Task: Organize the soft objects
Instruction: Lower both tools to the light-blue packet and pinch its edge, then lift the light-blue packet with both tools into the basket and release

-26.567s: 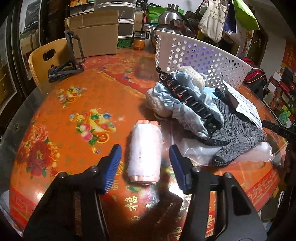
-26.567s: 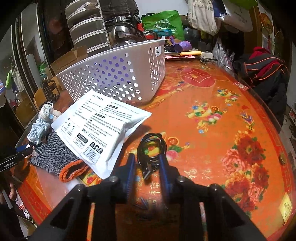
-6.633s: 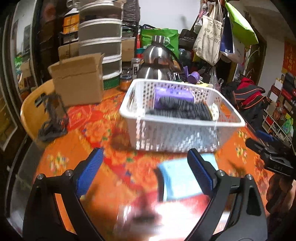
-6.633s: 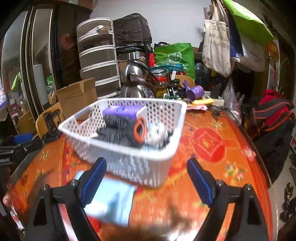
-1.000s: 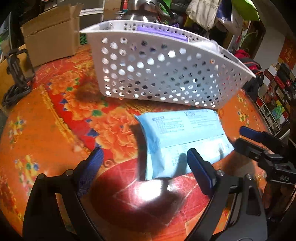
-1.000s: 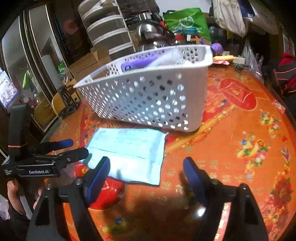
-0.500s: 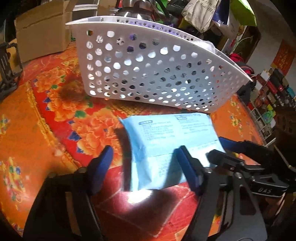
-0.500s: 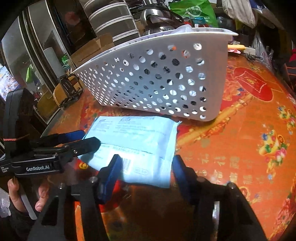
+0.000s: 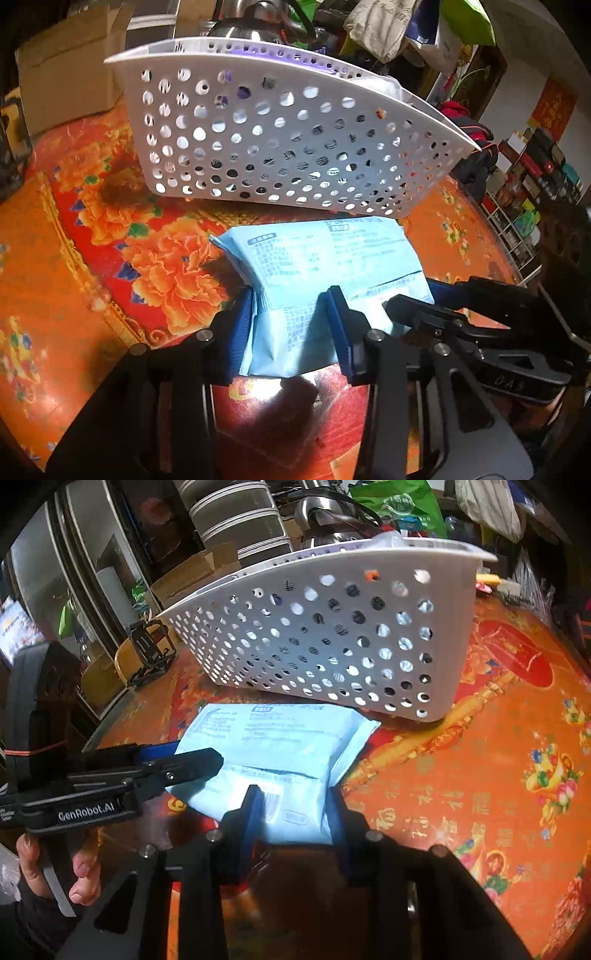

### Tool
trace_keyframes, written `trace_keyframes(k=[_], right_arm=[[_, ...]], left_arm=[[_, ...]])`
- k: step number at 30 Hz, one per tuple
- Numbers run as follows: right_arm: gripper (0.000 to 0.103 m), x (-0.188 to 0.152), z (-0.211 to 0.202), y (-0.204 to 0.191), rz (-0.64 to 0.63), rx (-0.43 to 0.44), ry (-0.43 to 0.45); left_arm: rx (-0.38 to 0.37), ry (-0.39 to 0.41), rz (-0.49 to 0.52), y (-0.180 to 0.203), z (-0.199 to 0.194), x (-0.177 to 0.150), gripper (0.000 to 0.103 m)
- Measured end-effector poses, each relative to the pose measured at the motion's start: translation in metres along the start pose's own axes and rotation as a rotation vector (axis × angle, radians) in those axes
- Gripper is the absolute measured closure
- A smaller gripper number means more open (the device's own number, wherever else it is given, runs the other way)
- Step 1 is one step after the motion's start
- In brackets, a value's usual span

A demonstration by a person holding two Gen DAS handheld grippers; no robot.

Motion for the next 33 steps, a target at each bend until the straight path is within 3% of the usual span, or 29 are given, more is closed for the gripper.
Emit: trace_keyframes(k=[5, 24, 33], right_arm=[[0.079, -0.002, -0.004, -0.015, -0.048, -0.033, 0.017], [0.081, 0.019, -0.083, -0.061, -0.18, -0.08, 0.239], [0.081, 0.089, -0.12, -0.075, -0.25, -0.116, 0.355]], left_arm=[[0.006, 0.025, 0.025, 0.01, -0.008, -0.002, 0.069], [-0.008, 0.264, 0.112, 0.043, -0.112, 0.018, 0.069], [-0.007, 0.366, 0.167, 0.067, -0.156, 0.088, 0.069]])
Point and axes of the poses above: each gripper's, at about its wrist camera, not at the fingertips, and z roughly the way its jaws point, y to its right, x to its top, the point moved 3 cm from there along z, roughly the way its jaws point, and after that the axes turned 10 degrees about y, right-handed, at the moved point
